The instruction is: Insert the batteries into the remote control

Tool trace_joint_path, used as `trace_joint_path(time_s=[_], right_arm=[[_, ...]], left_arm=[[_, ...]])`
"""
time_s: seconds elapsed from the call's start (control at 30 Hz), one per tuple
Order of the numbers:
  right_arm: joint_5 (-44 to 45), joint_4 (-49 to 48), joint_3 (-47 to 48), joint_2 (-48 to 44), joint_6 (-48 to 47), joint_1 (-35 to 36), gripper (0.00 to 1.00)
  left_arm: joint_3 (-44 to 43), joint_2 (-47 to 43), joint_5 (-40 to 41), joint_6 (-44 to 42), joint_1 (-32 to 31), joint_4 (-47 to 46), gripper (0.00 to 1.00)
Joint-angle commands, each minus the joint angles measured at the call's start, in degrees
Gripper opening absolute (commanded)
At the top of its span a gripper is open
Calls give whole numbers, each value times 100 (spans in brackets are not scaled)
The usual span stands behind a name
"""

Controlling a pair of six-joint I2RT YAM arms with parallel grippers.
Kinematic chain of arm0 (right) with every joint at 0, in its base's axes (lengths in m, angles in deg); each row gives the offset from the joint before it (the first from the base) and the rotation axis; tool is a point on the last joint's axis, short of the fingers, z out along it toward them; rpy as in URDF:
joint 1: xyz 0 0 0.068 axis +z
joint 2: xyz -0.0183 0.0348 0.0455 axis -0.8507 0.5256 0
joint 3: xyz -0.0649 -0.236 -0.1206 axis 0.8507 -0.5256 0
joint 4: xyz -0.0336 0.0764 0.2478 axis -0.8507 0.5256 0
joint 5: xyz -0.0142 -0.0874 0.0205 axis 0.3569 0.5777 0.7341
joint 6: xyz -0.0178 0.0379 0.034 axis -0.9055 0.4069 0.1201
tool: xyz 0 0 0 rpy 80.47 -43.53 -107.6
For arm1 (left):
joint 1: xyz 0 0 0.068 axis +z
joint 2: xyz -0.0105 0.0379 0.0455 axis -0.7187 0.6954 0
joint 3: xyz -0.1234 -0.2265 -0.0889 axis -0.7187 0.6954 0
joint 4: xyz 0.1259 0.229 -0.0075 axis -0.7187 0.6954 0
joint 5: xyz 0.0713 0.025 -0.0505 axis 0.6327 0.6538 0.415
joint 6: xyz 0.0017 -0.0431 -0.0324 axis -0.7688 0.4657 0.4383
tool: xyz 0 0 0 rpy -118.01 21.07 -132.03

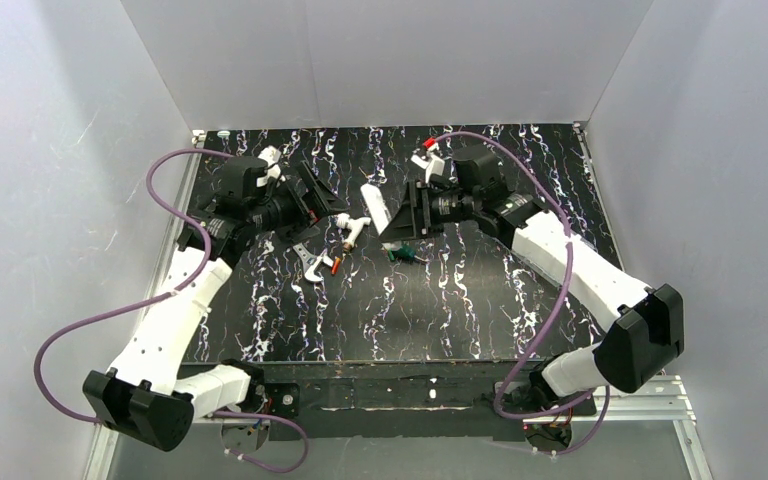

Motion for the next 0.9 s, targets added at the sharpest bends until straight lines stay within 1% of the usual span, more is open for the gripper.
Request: trace_joint_path(time_s=[0.0, 0.2, 0.43, 0.67, 0.77, 0.87], right_arm=[[-312, -376, 168, 72, 251, 327, 1], [-281, -248, 378, 298, 188, 645, 1], [-313, -259, 560, 521, 191, 836, 1], [-276, -601, 640, 640, 332, 929, 1], [-344, -679, 699, 711, 362, 984, 1], [-439, -677, 779, 772, 311, 1050, 1]], left_arm=[[-230, 120, 157, 92, -148, -93, 99], [-243, 52, 350, 98, -184, -33, 100], [-268, 95, 300, 80, -217, 27, 100], [-298, 169, 220, 163, -271, 91, 72], [-352, 194, 258, 155, -270, 163, 66], [-410, 226, 268, 135, -271, 211, 64]])
